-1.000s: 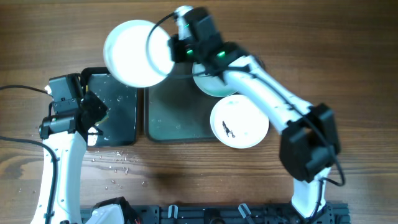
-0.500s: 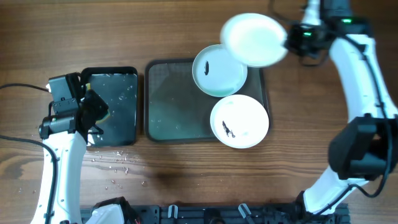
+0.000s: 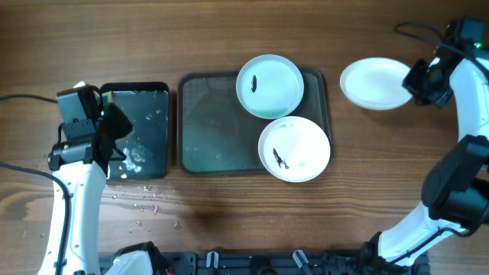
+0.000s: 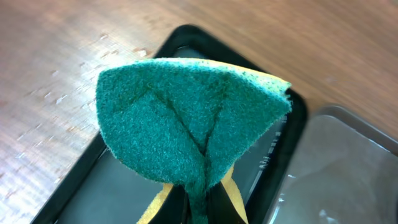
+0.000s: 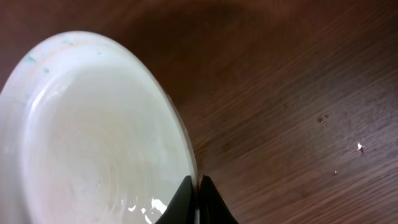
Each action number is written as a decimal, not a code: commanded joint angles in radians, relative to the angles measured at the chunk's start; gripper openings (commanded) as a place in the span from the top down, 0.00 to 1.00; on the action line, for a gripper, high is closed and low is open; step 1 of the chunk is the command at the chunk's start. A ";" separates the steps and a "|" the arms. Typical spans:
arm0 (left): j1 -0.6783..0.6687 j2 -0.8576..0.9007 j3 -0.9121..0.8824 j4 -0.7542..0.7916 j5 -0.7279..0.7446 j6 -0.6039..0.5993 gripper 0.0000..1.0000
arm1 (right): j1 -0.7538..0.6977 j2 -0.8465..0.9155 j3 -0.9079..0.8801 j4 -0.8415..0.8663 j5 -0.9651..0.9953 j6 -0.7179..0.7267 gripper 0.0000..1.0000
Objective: Clean dirty plates on tray and stack at the side
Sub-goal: 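Set the white plate down on the table right of the tray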
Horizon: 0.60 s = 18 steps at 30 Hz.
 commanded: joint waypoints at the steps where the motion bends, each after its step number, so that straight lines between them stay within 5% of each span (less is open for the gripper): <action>1: 0.004 -0.006 -0.001 0.020 0.067 0.068 0.96 | 0.005 -0.027 -0.079 0.052 0.050 -0.016 0.96; 7: 0.004 0.037 -0.001 0.014 0.067 0.068 0.96 | 0.005 -0.027 -0.113 0.068 0.101 -0.016 0.91; 9: 0.004 0.055 -0.001 0.014 0.067 0.068 0.96 | 0.005 -0.027 -0.113 0.068 0.096 -0.016 0.46; 10: 0.004 0.061 -0.001 0.014 0.067 0.068 0.96 | 0.005 -0.027 -0.113 0.069 0.060 -0.017 0.39; 18: 0.004 0.074 -0.001 0.018 0.067 0.068 0.96 | 0.027 -0.027 -0.113 0.111 -0.554 -0.281 0.50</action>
